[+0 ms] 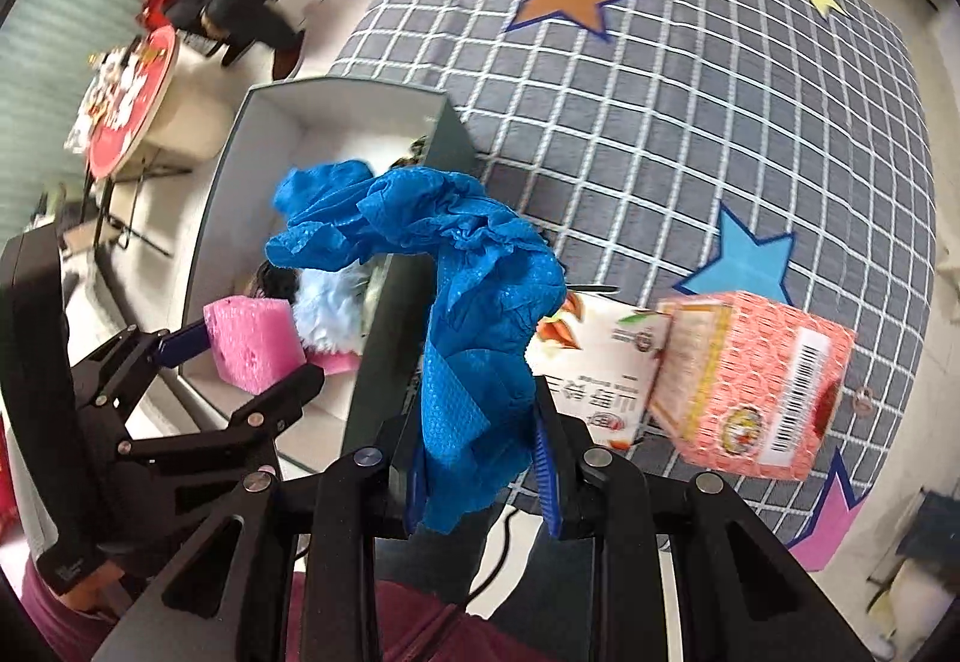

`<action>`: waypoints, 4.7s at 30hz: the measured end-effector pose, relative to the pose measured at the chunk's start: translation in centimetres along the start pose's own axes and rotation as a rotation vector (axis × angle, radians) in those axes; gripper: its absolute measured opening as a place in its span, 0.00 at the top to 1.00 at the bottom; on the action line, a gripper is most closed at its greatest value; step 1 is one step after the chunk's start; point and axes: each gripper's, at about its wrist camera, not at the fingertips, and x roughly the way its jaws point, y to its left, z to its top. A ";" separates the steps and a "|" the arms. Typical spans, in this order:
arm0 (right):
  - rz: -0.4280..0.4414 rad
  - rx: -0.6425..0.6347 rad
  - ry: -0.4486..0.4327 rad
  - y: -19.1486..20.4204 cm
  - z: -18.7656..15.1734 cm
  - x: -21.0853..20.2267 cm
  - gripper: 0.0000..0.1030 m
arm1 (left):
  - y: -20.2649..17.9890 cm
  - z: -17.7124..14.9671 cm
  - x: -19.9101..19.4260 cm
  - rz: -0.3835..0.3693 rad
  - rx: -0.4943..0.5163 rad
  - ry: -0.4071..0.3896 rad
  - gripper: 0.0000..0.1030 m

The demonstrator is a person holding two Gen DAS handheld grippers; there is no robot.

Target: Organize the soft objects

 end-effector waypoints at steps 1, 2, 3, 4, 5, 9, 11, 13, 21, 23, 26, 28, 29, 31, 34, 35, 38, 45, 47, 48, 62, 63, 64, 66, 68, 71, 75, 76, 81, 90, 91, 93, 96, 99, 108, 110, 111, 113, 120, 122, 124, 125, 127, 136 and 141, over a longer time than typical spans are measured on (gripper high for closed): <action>-0.002 -0.011 0.002 0.3 0.0 0.1 0.71 | 0.6 -0.2 0.0 0.003 -0.016 0.000 0.25; -0.004 -0.023 0.004 0.7 0.0 0.1 0.71 | 1.0 -0.4 0.1 0.005 -0.027 0.001 0.25; -0.007 -0.034 0.006 1.0 -0.1 0.2 0.71 | 1.4 -0.5 0.2 0.007 -0.040 0.003 0.25; -0.009 -0.040 0.008 1.4 0.0 0.2 0.71 | 1.7 -0.7 0.3 0.008 -0.049 0.006 0.25; -0.011 -0.049 0.012 1.7 0.0 0.3 0.71 | 2.1 -0.8 0.4 0.009 -0.059 0.009 0.25; -0.019 -0.075 0.024 2.7 0.3 0.8 0.71 | 3.5 -1.2 1.1 0.015 -0.101 0.026 0.25; -0.024 -0.087 0.029 3.2 0.5 1.0 0.71 | 4.0 -1.3 1.3 0.016 -0.115 0.029 0.25; -0.027 -0.100 0.035 3.7 0.7 1.2 0.71 | 4.5 -1.4 1.4 0.019 -0.130 0.031 0.25; -0.037 -0.153 0.051 5.7 1.6 2.0 0.71 | 6.2 -2.0 1.7 0.024 -0.172 0.040 0.25; -0.037 -0.160 0.056 6.1 1.8 2.2 0.71 | 6.4 -2.0 1.8 0.028 -0.178 0.042 0.25; -0.037 -0.171 0.061 6.6 2.1 2.4 0.71 | 6.9 -2.0 2.0 0.033 -0.188 0.045 0.25; -0.036 -0.180 0.063 7.0 2.2 2.6 0.71 | 7.2 -2.1 2.1 0.035 -0.194 0.048 0.25; -0.037 -0.185 0.065 7.2 2.3 2.7 0.71 | 7.3 -2.1 2.1 0.037 -0.197 0.049 0.25; -0.037 -0.194 0.067 7.6 2.5 2.9 0.71 | 7.4 -2.0 2.2 0.040 -0.201 0.050 0.25; -0.039 -0.204 0.068 8.1 2.8 3.0 0.71 | 7.6 -1.8 2.3 0.046 -0.205 0.049 0.25; -0.039 -0.207 0.065 8.3 2.9 3.1 0.71 | 7.6 -1.7 2.3 0.048 -0.204 0.048 0.25; -0.036 -0.214 0.061 8.8 3.3 3.1 0.71 | 7.8 -1.5 2.4 0.055 -0.205 0.046 0.25; -0.035 -0.237 0.062 9.9 3.6 3.4 0.71 | 8.0 -1.3 2.6 0.064 -0.212 0.046 0.25; -0.034 -0.238 0.066 9.9 3.5 3.6 0.71 | 8.0 -1.3 2.7 0.066 -0.216 0.048 0.24; -0.034 -0.237 0.069 9.9 3.5 3.6 0.71 | 8.0 -1.4 2.7 0.065 -0.218 0.049 0.24; -0.023 -0.229 0.074 10.1 3.7 4.0 0.71 | 8.0 -1.5 3.0 0.064 -0.219 0.057 0.24; -0.023 -0.229 0.075 10.1 3.7 4.1 0.71 | 8.0 -1.4 3.0 0.064 -0.219 0.057 0.24; -0.022 -0.229 0.075 10.1 3.7 4.1 0.71 | 8.0 -1.5 3.0 0.064 -0.220 0.057 0.24; -0.020 -0.228 0.077 10.1 3.7 4.1 0.71 | 8.1 -1.5 3.0 0.064 -0.219 0.058 0.24; -0.019 -0.226 0.075 10.1 3.7 4.1 0.71 | 8.2 -1.6 3.1 0.066 -0.218 0.062 0.24; -0.015 -0.225 0.074 10.2 3.7 4.1 0.71 | 8.3 -1.6 3.1 0.070 -0.218 0.060 0.24; -0.014 -0.233 0.068 10.4 3.8 4.1 0.71 | 8.3 -1.6 2.5 0.074 -0.225 0.018 0.24; -0.012 -0.236 0.063 10.5 3.8 4.1 0.71 | 8.4 -1.6 2.2 0.079 -0.221 0.007 0.24; -0.027 -0.275 0.019 11.2 3.8 3.4 0.11 | 8.6 -1.9 2.2 0.092 -0.215 0.023 0.23; -0.150 -0.337 0.039 11.6 3.0 3.6 0.11 | 9.2 -2.9 0.9 0.047 -0.253 -0.048 0.22; -0.145 -0.330 0.041 11.4 3.0 3.6 0.11 | 9.2 -2.9 0.0 0.053 -0.242 -0.085 0.19; -0.145 -0.316 0.035 11.0 3.1 3.4 0.11 | 8.8 -3.1 -1.9 0.063 -0.207 -0.156 0.17; -0.139 -0.297 0.052 10.4 3.2 3.3 0.02 | 8.6 -3.5 -3.8 0.105 -0.149 -0.225 0.11; -0.127 -0.274 0.038 9.8 3.2 2.8 0.00 | 8.9 -4.0 -4.6 -0.011 -0.108 -0.209 0.00; -0.069 -0.251 0.047 10.3 2.2 2.2 0.00 | 5.7 -5.2 -3.0 0.018 -0.056 -0.104 0.00; -0.065 -0.240 0.062 10.2 2.1 2.5 0.00 | 5.2 -4.9 -3.2 0.043 -0.029 -0.103 0.00; -0.066 -0.237 0.070 10.2 2.0 2.7 0.00 | 5.2 -5.0 -3.4 0.042 -0.023 -0.104 0.00; -0.067 -0.231 0.078 10.2 1.9 2.8 0.00 | 5.1 -4.9 -3.3 0.048 -0.007 -0.098 0.00; -0.071 -0.194 0.087 9.8 1.7 3.0 0.00 | 5.2 -4.7 -3.1 0.052 0.013 -0.080 0.00; -0.073 -0.194 0.088 9.8 1.7 3.0 0.00 | 5.3 -4.7 -3.2 0.052 0.011 -0.075 0.00; -0.075 -0.196 0.086 10.0 1.6 2.9 0.00 | 5.4 -4.7 -3.1 0.051 0.006 -0.070 0.00; -0.076 -0.195 0.085 10.0 1.6 2.9 0.00 | 5.5 -4.6 -3.1 0.051 0.004 -0.067 0.00; -0.075 -0.192 0.085 10.0 1.5 2.9 0.00 | 5.7 -4.6 -3.0 0.051 -0.001 -0.063 0.00; -0.074 -0.194 0.076 10.5 1.5 2.8 0.00 | 6.4 -4.8 -3.2 0.053 -0.015 -0.059 0.00; -0.075 -0.201 0.073 10.9 1.5 2.8 0.00 | 6.8 -5.0 -3.2 0.060 -0.025 -0.054 0.00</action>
